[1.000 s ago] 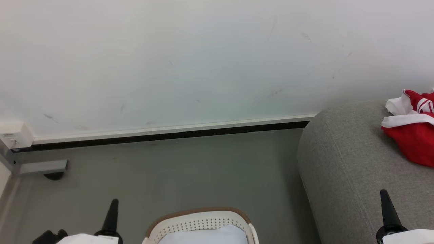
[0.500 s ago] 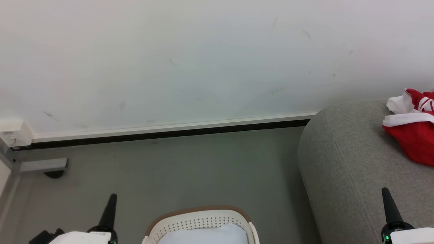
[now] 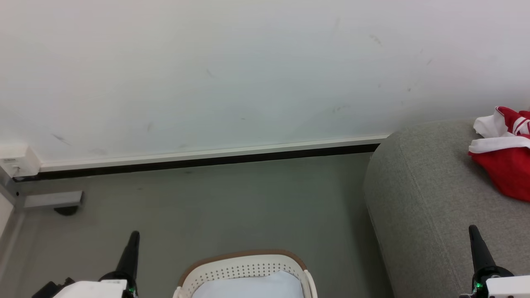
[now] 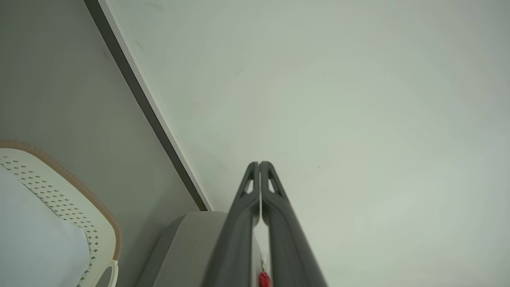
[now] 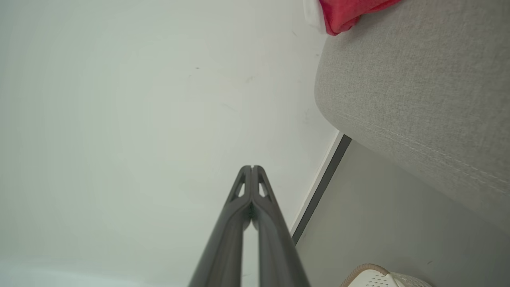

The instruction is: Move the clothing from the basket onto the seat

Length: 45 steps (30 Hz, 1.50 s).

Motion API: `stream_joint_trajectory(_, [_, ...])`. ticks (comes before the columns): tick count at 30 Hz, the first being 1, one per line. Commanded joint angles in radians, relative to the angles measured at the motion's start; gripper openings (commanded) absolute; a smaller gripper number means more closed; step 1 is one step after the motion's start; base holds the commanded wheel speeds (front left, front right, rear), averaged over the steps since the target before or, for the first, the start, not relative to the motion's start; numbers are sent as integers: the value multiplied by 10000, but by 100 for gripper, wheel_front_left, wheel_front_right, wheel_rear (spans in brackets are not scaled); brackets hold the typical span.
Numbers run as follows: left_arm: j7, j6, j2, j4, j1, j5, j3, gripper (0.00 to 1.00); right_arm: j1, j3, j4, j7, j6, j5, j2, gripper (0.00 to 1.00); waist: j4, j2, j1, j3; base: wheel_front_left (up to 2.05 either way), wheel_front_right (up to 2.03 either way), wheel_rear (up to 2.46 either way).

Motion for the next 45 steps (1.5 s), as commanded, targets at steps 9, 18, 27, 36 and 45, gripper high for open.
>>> stream_joint_trajectory(9, [246, -162, -8, -80, -185, -851, 180, 0, -167, -123, -119, 237, -17, 865, 29, 0, 9, 0, 0, 49, 0, 0, 0])
stream_joint_trajectory(18, [411, -255, -31, -108, -246, -1443, 294, 0, -204, -202, -160, 401, -19, 1530, 51, 0, 17, 0, 0, 97, 0, 0, 0])
stream_joint_trajectory(27, [563, -349, -60, -130, -290, -1997, 392, 0, -248, -277, -192, 557, -21, 2141, 67, 0, 25, 0, 0, 144, 0, 0, 0])
stream_joint_trajectory(36, [564, -331, -59, -130, -284, -1982, 386, 0, -245, -271, -188, 557, -21, 2110, 65, 0, 25, 0, 0, 146, 0, 0, 0])
stream_joint_trajectory(45, [564, -331, -59, -129, -283, -1982, 385, 0, -244, -270, -186, 556, -21, 2111, 65, 0, 25, 0, 0, 146, 0, 0, 0])
